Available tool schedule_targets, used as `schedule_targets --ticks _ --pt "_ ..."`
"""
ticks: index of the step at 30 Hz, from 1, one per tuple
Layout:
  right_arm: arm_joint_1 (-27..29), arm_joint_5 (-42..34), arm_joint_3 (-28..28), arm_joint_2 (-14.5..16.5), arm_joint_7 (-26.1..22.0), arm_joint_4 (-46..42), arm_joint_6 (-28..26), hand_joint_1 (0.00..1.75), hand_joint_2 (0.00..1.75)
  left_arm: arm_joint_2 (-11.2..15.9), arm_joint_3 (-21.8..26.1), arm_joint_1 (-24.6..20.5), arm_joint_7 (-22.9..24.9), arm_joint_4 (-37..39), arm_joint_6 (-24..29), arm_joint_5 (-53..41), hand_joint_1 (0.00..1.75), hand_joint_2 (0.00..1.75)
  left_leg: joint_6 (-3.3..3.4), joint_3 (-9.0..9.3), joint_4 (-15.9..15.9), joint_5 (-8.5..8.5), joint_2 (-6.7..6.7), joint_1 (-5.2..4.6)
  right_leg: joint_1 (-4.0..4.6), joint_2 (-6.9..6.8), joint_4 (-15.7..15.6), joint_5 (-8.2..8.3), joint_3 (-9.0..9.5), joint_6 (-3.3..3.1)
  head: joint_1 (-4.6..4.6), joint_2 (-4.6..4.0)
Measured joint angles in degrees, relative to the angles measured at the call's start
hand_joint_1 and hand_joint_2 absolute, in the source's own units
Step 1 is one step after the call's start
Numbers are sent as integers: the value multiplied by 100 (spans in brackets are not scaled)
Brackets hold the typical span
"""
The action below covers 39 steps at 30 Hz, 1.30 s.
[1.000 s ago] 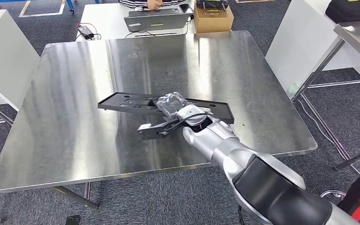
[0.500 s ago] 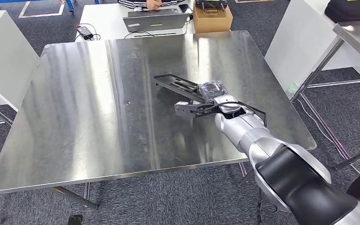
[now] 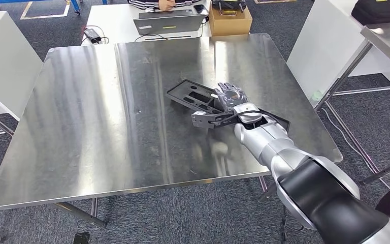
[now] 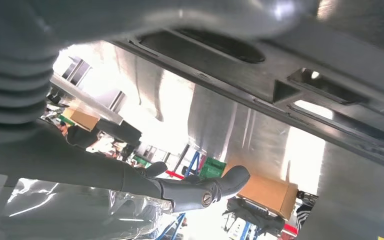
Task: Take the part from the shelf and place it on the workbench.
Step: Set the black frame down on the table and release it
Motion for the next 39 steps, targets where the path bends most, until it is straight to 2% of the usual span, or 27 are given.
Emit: schedule_targets --ticks 5,7,10,13,16,18,20,23,28,33,39 --pt "1 -186 -166 107 -302 -3 -186 0 0 0 2 15 -1 1 30 49 0 0 0 0 0 0 0 0 0 0 0 0 2 0 1 0" --pt "23 -693 -373 192 -748 -57 -223 0 0 1 4 25 -17 2 51 78 0 0 0 0 0 0 0 0 3 0 1 0 4 0 1 0" --pt "119 -1806 -1041 415 -1772 -294 -186 0 0 2 31 48 -50 2 87 108 0 0 0 0 -1 0 5 0 9 5 1 0 1 0 0 0" --pt "164 -2149 -1582 608 -2102 -492 -122 0 0 0 56 57 -60 3 97 112 0 0 -2 1 -1 -1 -6 8 5 -9 0 -4 -23 -4 -1 0" --pt "284 -2697 -1995 744 -2572 -779 217 0 0 1 80 87 -63 5 107 151 0 0 -6 0 -4 -4 -16 9 11 -22 0 -8 -21 -8 0 0" --pt "495 -3423 -2323 868 -2936 -1210 743 0 0 3 110 107 -84 6 115 195 0 0 -6 1 -4 -4 -7 7 17 -13 0 -6 2 -6 0 0" --pt "844 -4361 -2591 996 -2978 -1898 1469 0 0 5 134 116 -121 7 121 217 0 0 -6 4 -3 -4 -5 7 16 -13 0 -6 -2 -6 -1 0" --pt "1537 -5826 -2758 1100 -2714 -3268 2399 0 0 20 156 145 -145 7 119 221 0 0 -8 3 -3 -8 -28 10 9 -34 -2 -16 -34 -15 -1 0" --pt "2578 -7350 -2624 1061 -2554 -5242 3113 0 0 83 214 203 -145 7 111 220 0 0 -20 3 -4 -19 -29 9 9 -32 -3 -21 -42 -20 -1 0" --pt "3129 -7689 -2384 956 -2536 -6299 3254 0 0 115 230 217 -145 7 112 220 0 0 -21 3 -4 -21 -26 9 9 -29 -3 -20 -44 -20 -1 0" --pt "3269 -7752 -2273 862 -2527 -6717 3241 0 0 121 234 219 -145 7 113 220 0 0 -21 5 -4 -20 -25 10 9 -29 -2 -19 -41 -20 -1 0"
